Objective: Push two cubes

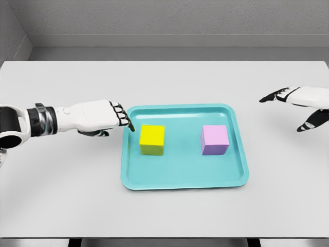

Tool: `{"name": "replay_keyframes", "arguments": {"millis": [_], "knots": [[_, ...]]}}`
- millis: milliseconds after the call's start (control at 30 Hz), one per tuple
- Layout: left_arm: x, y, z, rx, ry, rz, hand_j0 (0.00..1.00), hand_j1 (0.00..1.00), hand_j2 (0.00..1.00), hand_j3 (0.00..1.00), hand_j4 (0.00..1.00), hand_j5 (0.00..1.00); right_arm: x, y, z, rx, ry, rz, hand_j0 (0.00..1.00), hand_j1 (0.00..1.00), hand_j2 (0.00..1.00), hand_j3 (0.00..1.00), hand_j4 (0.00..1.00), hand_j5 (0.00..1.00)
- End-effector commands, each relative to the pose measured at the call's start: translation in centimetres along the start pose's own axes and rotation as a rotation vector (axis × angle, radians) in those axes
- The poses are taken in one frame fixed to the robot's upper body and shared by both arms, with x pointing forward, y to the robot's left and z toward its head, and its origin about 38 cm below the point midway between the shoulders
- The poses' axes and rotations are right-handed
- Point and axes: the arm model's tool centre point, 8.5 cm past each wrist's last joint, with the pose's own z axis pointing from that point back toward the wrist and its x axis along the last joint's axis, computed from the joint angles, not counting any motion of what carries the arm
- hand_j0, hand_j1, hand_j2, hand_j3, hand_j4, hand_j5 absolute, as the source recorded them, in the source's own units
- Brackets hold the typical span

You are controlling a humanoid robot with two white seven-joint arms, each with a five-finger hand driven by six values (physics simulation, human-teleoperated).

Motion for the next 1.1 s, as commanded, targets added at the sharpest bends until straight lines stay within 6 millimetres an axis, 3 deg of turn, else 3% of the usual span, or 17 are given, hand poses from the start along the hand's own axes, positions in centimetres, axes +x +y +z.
{"name": "replay_keyframes", "arguments": {"millis": [0, 133, 233, 267, 367, 467, 600, 767, 1067], "knots": [[0.1, -0.1, -0.5, 0.004, -0.005, 0.01, 0.75, 0.75, 0.75, 0.75, 0.75, 0.75, 0.1, 0.0, 0.0, 0.0, -0.003, -0.005, 1.0, 1.0, 1.0, 1.0, 1.0, 1.0], [0.1, -0.2, -0.5, 0.001, -0.006, 0.011, 0.75, 0.75, 0.75, 0.75, 0.75, 0.75, -0.2, 0.1, 0.2, 0.007, 0.008, -0.002, 1.0, 1.0, 1.0, 1.0, 1.0, 1.0], [0.3, -0.5, -0.5, -0.002, -0.009, 0.017, 0.75, 0.75, 0.75, 0.75, 0.75, 0.75, 0.0, 0.9, -0.7, 0.027, -0.007, -0.013, 1.0, 1.0, 1.0, 1.0, 1.0, 1.0], [0.4, -0.5, -0.4, -0.003, -0.01, 0.014, 0.76, 0.76, 0.76, 0.76, 0.76, 0.76, -0.2, 1.5, -0.9, 0.044, -0.002, -0.019, 0.94, 0.94, 0.94, 0.94, 0.94, 0.94], [0.5, -0.5, -0.3, -0.006, -0.012, 0.008, 0.76, 0.76, 0.76, 0.76, 0.76, 0.76, -0.4, 2.4, -1.3, 0.064, -0.001, -0.036, 0.47, 0.47, 0.47, 0.47, 0.47, 0.47], [0.8, -0.8, -0.4, -0.008, -0.018, 0.011, 0.76, 0.76, 0.76, 0.76, 0.76, 0.76, -0.3, 2.7, -2.3, 0.106, 0.015, 0.026, 0.41, 0.41, 0.41, 0.41, 0.41, 0.41], [1.0, -0.9, -0.6, -0.015, -0.018, 0.002, 0.76, 0.76, 0.76, 0.76, 0.76, 0.76, 0.2, 3.0, -3.5, 0.124, 0.007, 0.059, 0.2, 0.2, 0.2, 0.2, 0.2, 0.2], [0.8, -1.1, -0.6, -0.017, -0.012, 0.009, 0.76, 0.76, 0.76, 0.76, 0.76, 0.76, 1.4, 2.6, -5.2, 0.121, -0.028, 0.094, 0.14, 0.14, 0.14, 0.14, 0.14, 0.14], [0.8, -1.3, -0.8, -0.017, -0.012, 0.017, 0.76, 0.76, 0.76, 0.76, 0.76, 0.76, 3.8, 2.7, -7.8, 0.203, -0.061, 0.252, 0.13, 0.13, 0.13, 0.13, 0.13, 0.13]]}}
